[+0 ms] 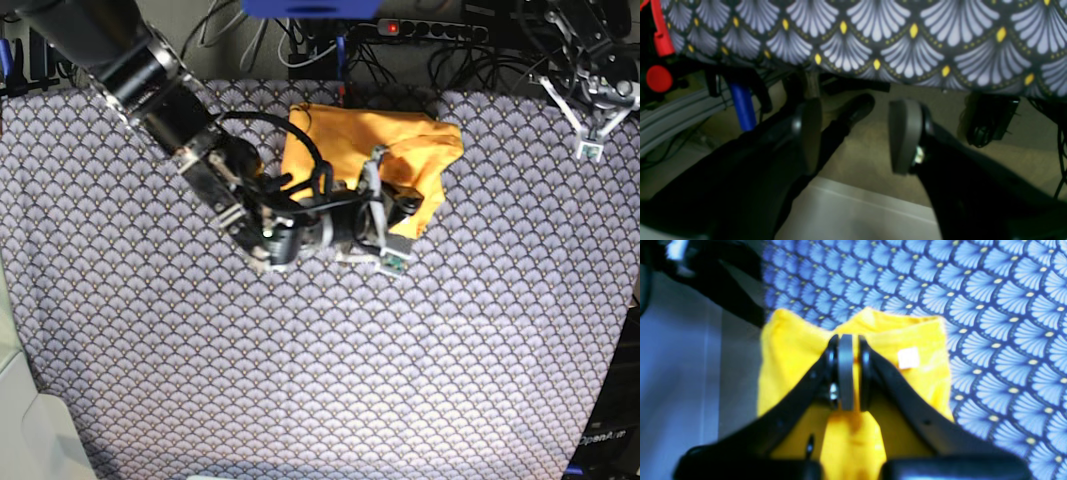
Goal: Fold the T-shirt properly
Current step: 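Press and tuck the folded end into the bundle with the right gripper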
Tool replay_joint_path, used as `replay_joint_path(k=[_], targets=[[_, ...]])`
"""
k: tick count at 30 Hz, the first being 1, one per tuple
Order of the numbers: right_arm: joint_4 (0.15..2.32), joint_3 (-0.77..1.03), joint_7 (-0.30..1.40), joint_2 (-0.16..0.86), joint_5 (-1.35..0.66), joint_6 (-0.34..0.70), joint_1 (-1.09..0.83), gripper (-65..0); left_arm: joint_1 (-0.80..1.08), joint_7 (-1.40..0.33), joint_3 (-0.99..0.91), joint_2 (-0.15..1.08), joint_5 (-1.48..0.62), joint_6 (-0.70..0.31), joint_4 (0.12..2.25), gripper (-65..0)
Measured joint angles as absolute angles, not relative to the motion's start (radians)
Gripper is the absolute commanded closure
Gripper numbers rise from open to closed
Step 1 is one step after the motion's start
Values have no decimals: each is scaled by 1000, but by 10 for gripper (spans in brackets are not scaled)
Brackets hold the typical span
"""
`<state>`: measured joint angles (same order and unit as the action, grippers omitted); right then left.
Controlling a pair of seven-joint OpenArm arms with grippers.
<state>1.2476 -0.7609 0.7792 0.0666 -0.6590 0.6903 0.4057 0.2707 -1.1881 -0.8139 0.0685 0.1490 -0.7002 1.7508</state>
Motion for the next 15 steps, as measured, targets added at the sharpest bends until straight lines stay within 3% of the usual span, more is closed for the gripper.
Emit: replay_joint_path(k=[10,15], targets=[[1059,-795,648,14,-599,691,401,-11,282,-1187,-814,69,149,-700,1753,-312],[1171,-795,745,29,-582,686,395,-11,279,-1185,-814,68,149,-700,1754,-312]])
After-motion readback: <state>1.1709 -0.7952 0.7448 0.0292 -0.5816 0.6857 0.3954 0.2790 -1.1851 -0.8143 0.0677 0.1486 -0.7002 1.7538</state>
